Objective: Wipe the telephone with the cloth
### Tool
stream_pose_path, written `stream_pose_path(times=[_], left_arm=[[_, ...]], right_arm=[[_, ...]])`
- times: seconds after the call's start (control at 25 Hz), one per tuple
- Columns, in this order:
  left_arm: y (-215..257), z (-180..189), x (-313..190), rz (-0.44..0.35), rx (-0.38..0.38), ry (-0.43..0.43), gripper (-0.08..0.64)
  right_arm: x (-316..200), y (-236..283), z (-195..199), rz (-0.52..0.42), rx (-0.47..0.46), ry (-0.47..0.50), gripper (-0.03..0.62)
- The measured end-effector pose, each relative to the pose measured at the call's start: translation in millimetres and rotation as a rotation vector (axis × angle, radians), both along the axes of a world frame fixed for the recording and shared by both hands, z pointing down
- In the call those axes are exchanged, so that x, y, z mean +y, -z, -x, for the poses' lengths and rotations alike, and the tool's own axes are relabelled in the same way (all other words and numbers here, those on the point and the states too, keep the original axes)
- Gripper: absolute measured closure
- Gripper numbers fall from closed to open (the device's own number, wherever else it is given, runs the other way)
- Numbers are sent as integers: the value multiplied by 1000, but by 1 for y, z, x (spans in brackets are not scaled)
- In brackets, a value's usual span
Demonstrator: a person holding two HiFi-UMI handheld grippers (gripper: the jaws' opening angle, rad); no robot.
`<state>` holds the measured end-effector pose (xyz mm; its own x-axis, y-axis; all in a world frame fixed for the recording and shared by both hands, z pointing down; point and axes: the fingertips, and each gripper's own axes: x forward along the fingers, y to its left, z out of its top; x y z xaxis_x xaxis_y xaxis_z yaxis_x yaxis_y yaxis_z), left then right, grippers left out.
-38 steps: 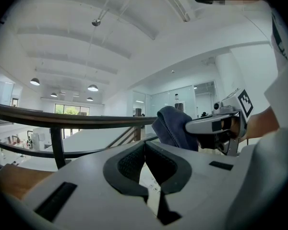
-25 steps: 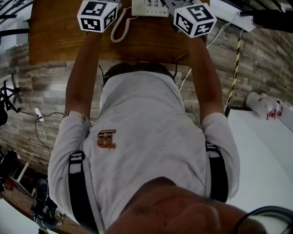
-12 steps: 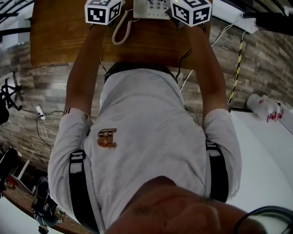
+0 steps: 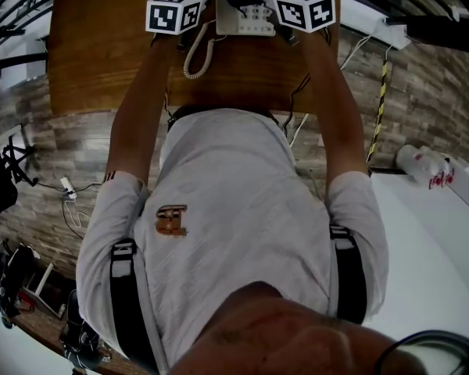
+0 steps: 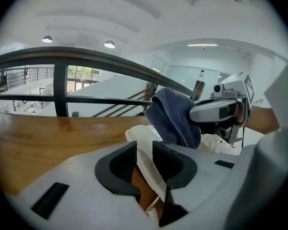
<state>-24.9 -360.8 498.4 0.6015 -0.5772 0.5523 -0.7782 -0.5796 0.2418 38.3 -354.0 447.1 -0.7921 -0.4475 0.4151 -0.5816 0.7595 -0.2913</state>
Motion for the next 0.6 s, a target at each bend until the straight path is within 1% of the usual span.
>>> stream_pose_path(times=[0.2, 0.36, 0.52, 0.6], left_arm=[[-13, 0, -2, 65, 8, 8, 451], [-25, -4, 0, 103, 14, -10, 451], [-28, -4, -3, 112, 13, -11, 451], [-27, -5, -3, 116, 17, -18, 453]], right_arm=[[-4, -16, 3, 62, 22, 27, 532], [-8, -23, 11, 102, 14, 48, 532], [-14, -34, 17, 128, 53, 55, 532], [-18, -42, 16, 136, 90, 50, 532]])
